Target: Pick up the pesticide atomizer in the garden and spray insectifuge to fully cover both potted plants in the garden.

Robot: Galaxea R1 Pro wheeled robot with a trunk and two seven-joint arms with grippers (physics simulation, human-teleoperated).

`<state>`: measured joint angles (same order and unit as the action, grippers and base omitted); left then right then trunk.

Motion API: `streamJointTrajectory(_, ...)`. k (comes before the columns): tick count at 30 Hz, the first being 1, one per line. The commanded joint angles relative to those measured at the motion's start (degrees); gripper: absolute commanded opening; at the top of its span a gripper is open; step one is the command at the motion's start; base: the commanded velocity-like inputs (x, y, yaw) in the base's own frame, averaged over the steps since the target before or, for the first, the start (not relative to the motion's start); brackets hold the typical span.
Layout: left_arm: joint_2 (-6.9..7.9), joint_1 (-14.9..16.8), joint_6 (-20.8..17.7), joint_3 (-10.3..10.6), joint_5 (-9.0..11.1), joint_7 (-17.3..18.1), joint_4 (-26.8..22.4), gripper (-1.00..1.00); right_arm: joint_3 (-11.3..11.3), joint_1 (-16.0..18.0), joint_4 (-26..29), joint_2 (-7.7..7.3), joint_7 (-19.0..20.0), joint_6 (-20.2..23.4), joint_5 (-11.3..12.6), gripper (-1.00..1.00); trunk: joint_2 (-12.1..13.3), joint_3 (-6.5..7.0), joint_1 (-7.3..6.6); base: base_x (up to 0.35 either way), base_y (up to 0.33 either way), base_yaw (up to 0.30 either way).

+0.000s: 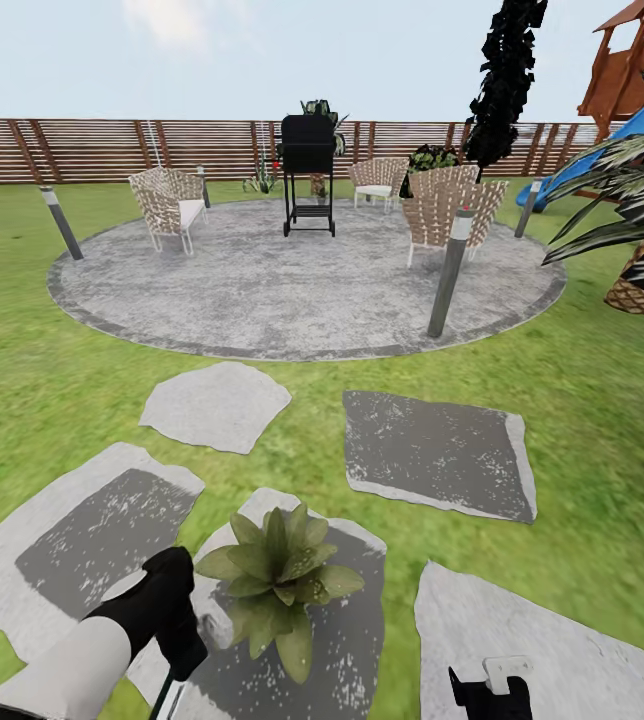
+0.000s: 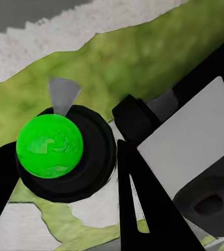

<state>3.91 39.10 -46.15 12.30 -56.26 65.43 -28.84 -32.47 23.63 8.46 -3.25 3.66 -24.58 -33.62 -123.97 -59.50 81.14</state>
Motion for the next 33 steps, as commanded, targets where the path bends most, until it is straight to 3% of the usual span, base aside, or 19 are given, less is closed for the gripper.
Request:
streamJointTrajectory(1, -0.08, 0.0, -0.1, -0.5, -0.3, 0.4, -0.3, -1.0, -0.5, 0.0, 0.0, 0.0, 0.4, -0.2, -0.1, 1.0, 0.0, -0.05, -0.01, 0.0, 0.0, 0.0)
streamJointTrajectory(9, -2.68, 1.0, 0.0, -1.7, -1.0, 0.2, -1.4, -1.0, -0.5, 0.0, 0.0, -0.01, 0.4, -0.2, -0.1, 1.0, 0.0, -0.05, -0.01, 0.0, 0.0, 0.0)
streamJointTrajectory(15, -2.6, 0.8, 0.0, -1.5, -1.1, 0.1, -1.2, -1.0, -0.5, 0.0, 0.1, -0.04, 0.4, -0.2, -0.1, 1.0, 0.0, -0.05, -0.01, 0.033, 0.0, -0.033)
streamJointTrajectory(21, -2.09, 0.5, 0.0, -1.8, -1.1, -3.4, -0.5, -1.0, -0.5, 0.0, 0.1, -0.01, 0.4, -0.2, -0.1, 1.0, 0.0, -0.05, -0.01, 0.021, 0.0, -0.258)
streamJointTrajectory(33, -1.85, 0.2, 0.0, -1.8, -1.0, -3.6, -0.3, -1.0, -0.5, 0.0, 0.1, 0.0, 0.4, -0.2, -0.1, 1.0, 0.0, -0.05, -0.01, -0.116, 0.044, -0.023)
